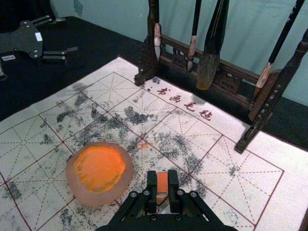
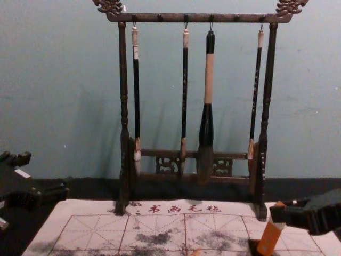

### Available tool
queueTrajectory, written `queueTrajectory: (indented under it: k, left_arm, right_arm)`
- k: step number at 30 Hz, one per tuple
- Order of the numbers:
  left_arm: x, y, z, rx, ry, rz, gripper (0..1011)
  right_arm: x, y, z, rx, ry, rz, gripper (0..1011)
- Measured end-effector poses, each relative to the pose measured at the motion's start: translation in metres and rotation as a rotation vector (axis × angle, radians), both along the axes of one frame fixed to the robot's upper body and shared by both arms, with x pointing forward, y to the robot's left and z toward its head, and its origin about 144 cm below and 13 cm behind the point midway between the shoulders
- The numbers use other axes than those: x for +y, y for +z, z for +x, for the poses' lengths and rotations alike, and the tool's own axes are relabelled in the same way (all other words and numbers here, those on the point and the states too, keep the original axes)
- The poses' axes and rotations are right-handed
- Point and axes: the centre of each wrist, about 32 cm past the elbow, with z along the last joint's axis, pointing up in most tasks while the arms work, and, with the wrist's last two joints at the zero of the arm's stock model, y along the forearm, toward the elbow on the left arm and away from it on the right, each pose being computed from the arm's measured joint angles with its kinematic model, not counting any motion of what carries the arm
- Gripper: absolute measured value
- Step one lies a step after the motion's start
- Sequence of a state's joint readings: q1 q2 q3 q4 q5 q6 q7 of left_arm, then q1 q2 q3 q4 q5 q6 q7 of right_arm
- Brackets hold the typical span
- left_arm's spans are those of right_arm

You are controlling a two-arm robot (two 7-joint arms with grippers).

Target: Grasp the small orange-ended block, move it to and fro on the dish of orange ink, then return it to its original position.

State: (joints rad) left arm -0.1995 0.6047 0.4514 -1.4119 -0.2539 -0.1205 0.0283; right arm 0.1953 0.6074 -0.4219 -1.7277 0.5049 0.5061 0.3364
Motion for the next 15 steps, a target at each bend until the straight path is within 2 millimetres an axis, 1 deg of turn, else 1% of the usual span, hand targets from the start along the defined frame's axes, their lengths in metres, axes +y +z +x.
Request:
queueTrajectory:
  k: [15]
  left_arm:
    - [0.0000, 0.0000, 0.0000, 0.000, 0.000, 0.000, 1001]
  right_arm:
    - [0.0011, -0.0043, -0.0007, 0.009, -0.006, -0.002, 138]
